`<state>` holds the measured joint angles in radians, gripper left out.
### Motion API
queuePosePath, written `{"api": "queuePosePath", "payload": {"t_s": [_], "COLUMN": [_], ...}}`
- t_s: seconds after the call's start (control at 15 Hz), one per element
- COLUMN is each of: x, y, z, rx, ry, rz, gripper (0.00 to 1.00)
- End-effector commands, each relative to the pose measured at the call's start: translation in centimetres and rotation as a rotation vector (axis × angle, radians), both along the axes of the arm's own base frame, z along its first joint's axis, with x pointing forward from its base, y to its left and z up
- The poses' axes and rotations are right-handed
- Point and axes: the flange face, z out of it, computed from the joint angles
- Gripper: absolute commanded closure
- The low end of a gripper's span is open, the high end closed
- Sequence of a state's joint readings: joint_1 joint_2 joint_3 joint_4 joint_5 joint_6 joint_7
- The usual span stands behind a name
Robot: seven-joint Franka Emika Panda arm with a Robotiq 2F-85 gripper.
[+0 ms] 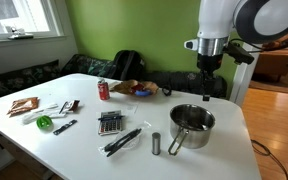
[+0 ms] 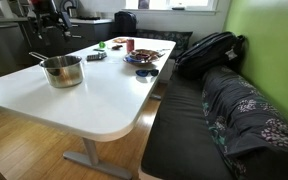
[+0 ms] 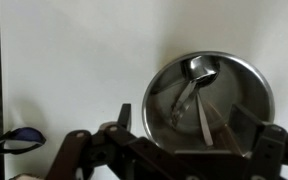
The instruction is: Pick up the silver spoon from the silver pot and put it on the table
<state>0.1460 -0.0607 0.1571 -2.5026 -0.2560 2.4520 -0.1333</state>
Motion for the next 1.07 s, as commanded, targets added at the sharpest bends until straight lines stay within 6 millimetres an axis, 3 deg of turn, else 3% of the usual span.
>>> {"api": "queuePosePath", "payload": {"t_s": [0.0, 0.27, 0.47, 0.67, 0.8, 1.0], "x": [1.0, 1.8, 1.6, 0.5, 0.9, 2.1], "y": [0.2, 0.3, 1.8, 3.5, 4.1, 4.5], "z": [-2.9, -6.9, -9.1, -10.4, -11.3, -12.5], "rx": [-0.038, 0.027, 0.063, 0.074, 0.072, 0.093], "ry": [0.020, 0.073, 0.073, 0.059, 0.035, 0.014], "rz": [-0.017, 0.003, 0.076, 0.183, 0.243, 0.292], "gripper": [0.00, 0.00, 0.00, 0.00, 0.00, 0.08]}}
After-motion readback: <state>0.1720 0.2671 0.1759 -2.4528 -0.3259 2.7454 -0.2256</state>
